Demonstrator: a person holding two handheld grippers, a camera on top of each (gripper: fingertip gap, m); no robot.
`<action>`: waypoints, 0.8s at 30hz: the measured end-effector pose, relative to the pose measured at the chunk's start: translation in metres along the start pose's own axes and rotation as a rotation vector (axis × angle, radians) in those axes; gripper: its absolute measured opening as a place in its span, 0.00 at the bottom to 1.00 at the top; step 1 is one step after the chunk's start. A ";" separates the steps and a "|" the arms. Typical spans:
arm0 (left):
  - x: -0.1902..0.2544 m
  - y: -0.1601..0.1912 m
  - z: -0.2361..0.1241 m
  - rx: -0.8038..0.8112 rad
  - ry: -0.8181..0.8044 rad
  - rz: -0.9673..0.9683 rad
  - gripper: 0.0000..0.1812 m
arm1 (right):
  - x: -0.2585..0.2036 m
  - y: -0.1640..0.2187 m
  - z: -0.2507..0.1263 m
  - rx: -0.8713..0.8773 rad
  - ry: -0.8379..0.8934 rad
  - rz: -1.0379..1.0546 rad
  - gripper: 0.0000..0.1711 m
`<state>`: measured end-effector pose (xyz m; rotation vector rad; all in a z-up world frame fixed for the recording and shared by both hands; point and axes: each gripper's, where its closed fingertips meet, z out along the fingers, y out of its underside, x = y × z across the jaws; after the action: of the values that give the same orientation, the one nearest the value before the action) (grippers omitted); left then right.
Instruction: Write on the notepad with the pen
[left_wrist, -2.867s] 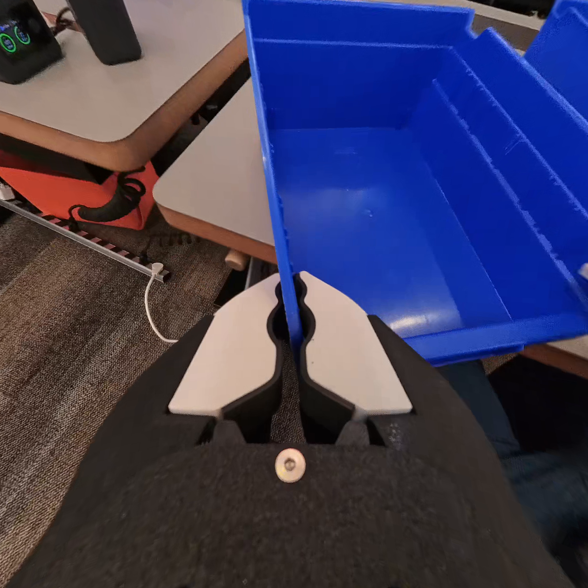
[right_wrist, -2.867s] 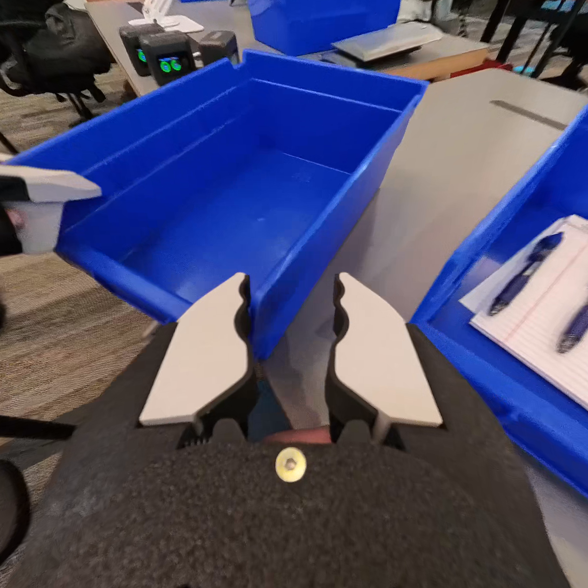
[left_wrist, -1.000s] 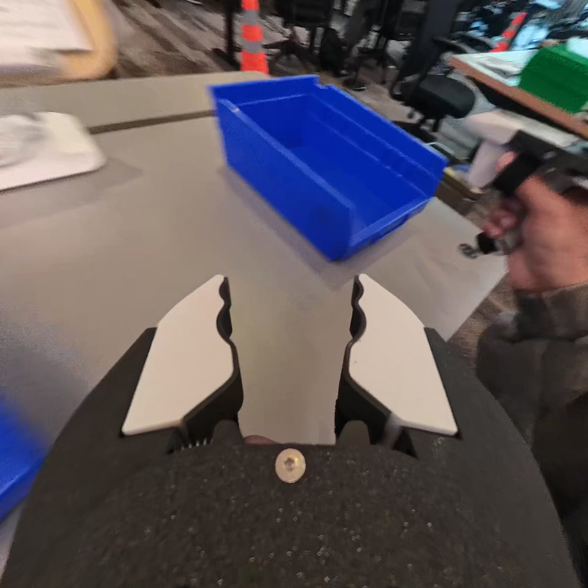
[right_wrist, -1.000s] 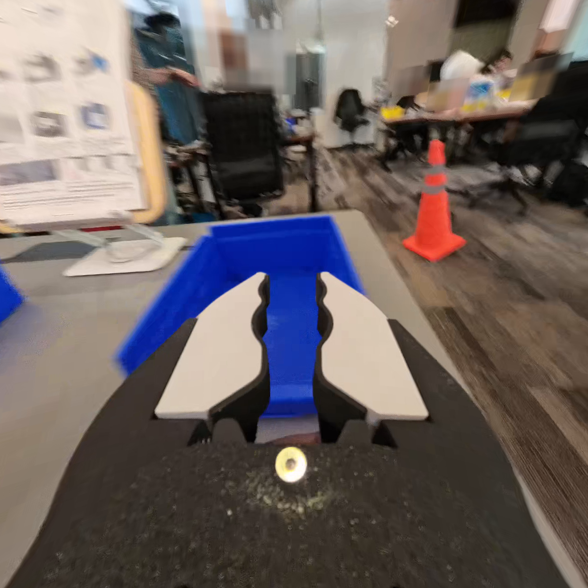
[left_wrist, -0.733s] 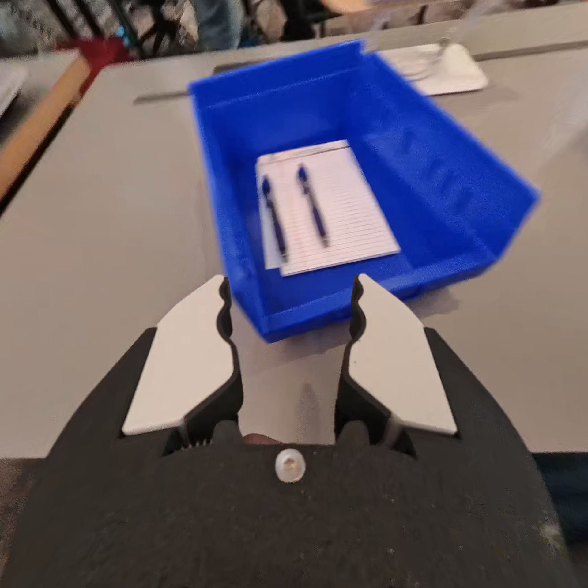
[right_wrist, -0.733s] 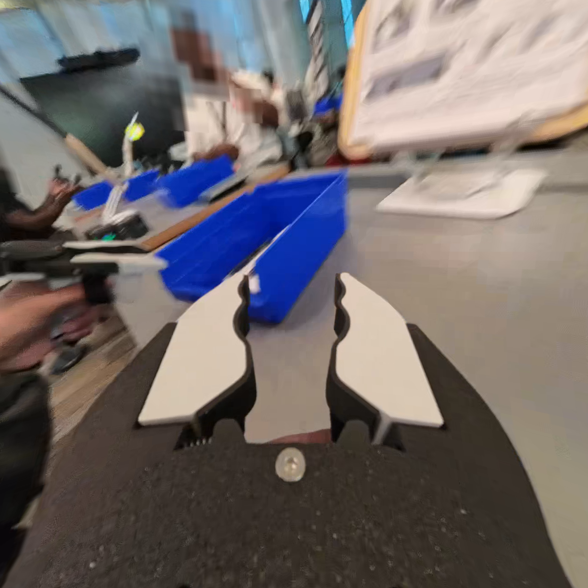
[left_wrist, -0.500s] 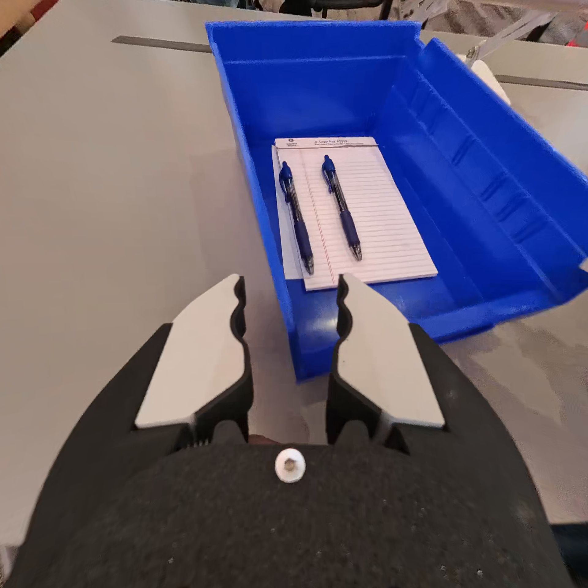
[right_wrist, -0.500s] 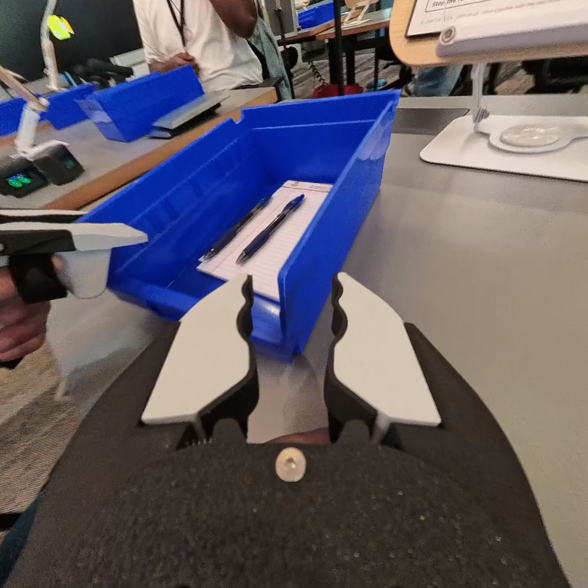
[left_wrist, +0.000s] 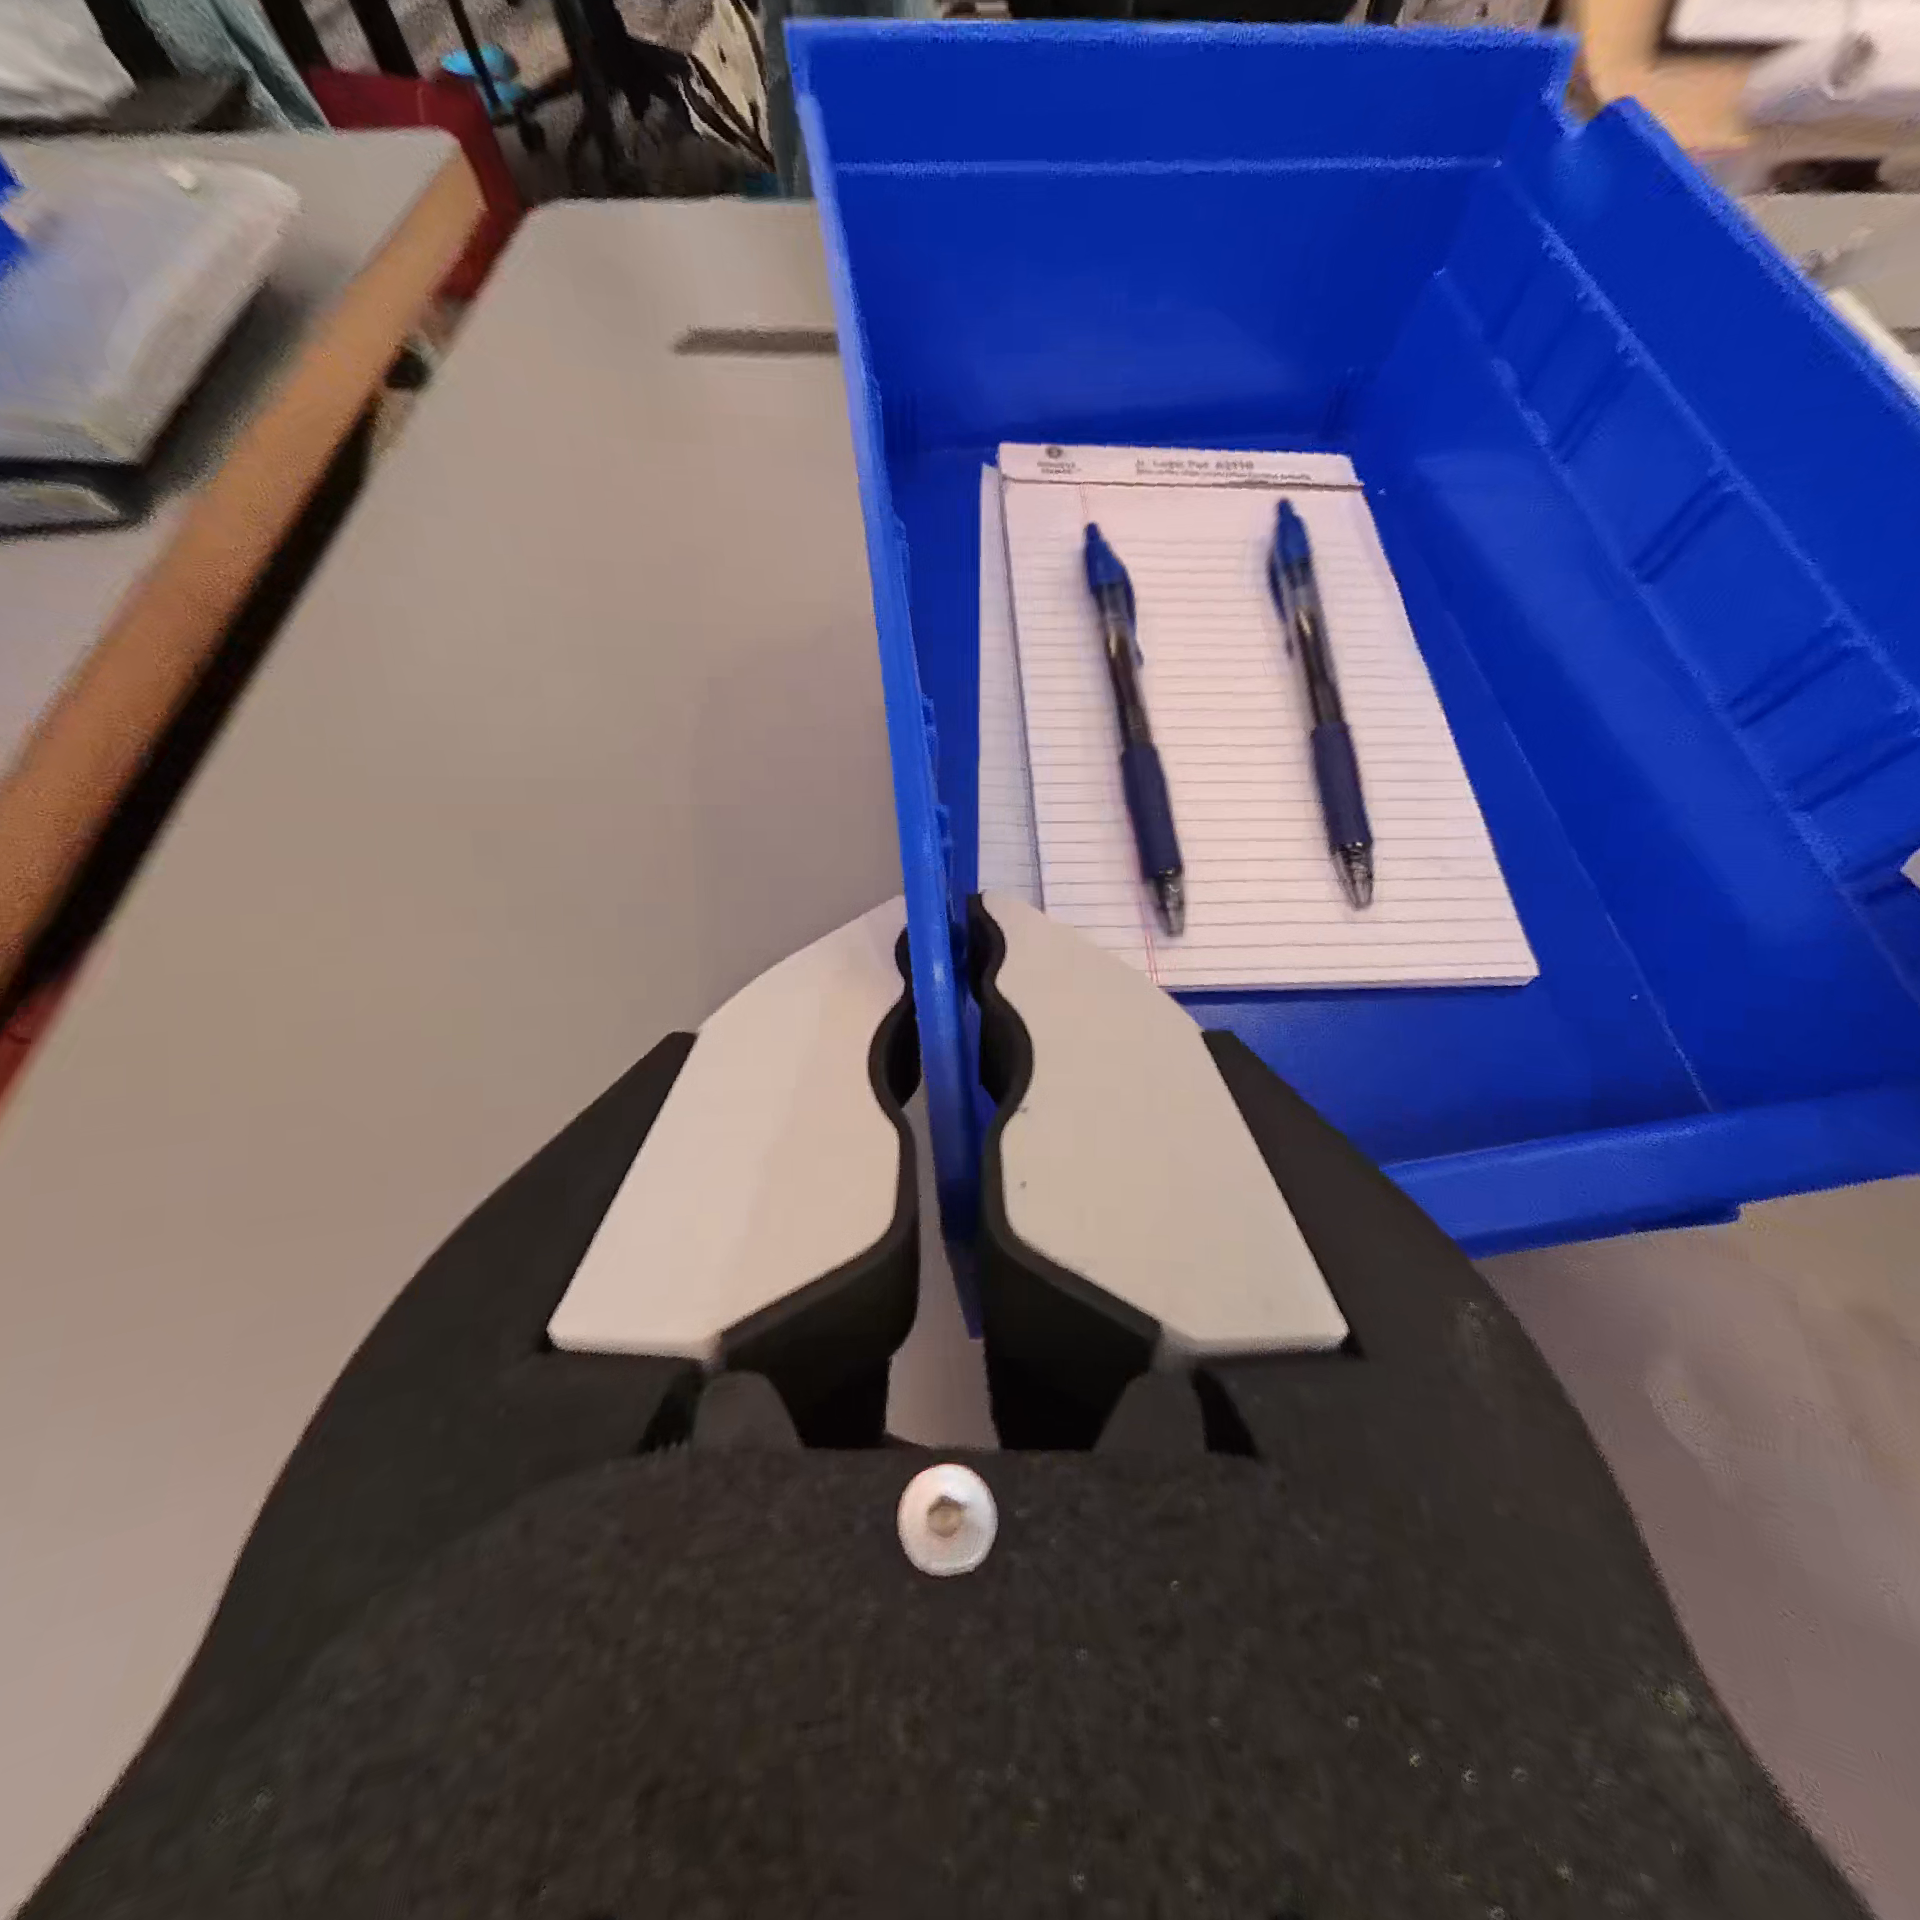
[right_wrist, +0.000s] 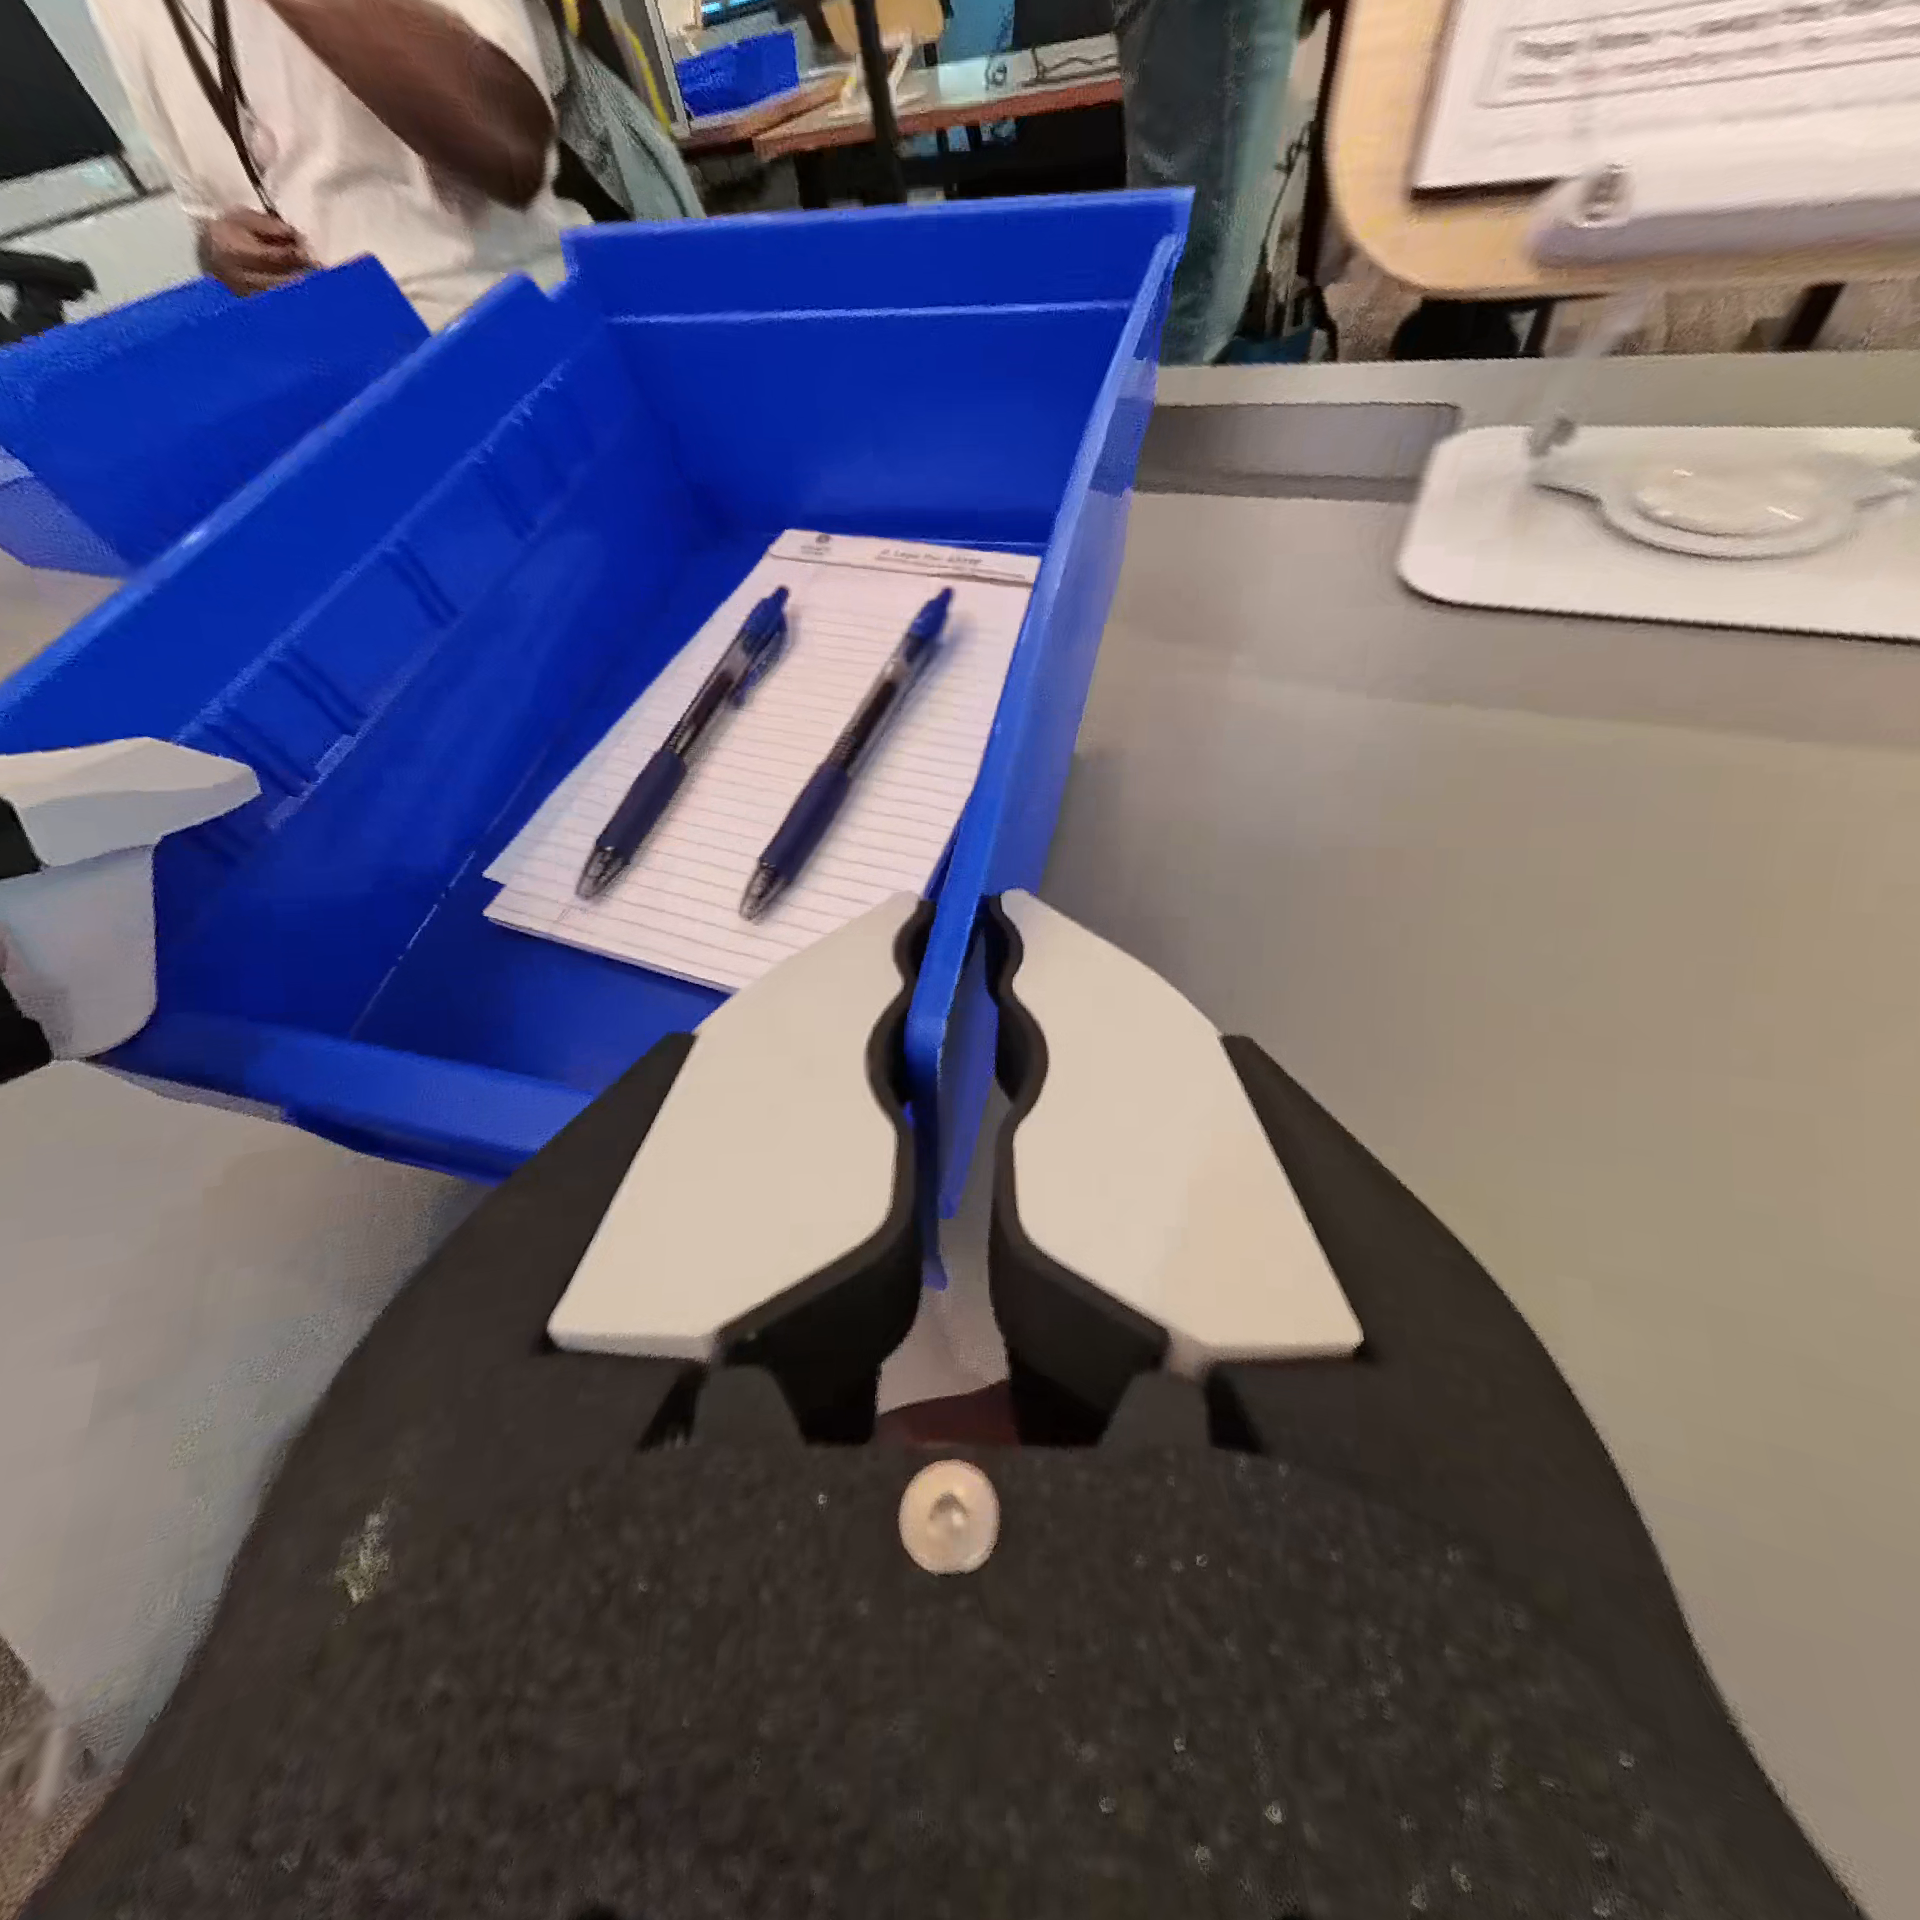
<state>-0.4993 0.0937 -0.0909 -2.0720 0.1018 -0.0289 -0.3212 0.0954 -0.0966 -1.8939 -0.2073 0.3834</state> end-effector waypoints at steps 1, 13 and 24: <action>-0.018 -0.006 0.002 0.003 -0.006 0.017 0.03 | -0.015 -0.002 0.011 0.009 0.000 -0.001 0.05; -0.123 0.017 0.053 -0.060 0.117 -0.015 0.03 | -0.093 0.020 0.079 -0.072 0.030 -0.007 0.07; -0.151 0.008 0.016 -0.062 -0.090 -0.032 0.30 | -0.083 0.018 0.039 -0.192 -0.246 -0.054 0.32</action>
<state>-0.6493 0.1168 -0.1028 -2.1333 0.0144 0.0491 -0.4136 0.0968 -0.1119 -2.0219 -0.4733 0.5776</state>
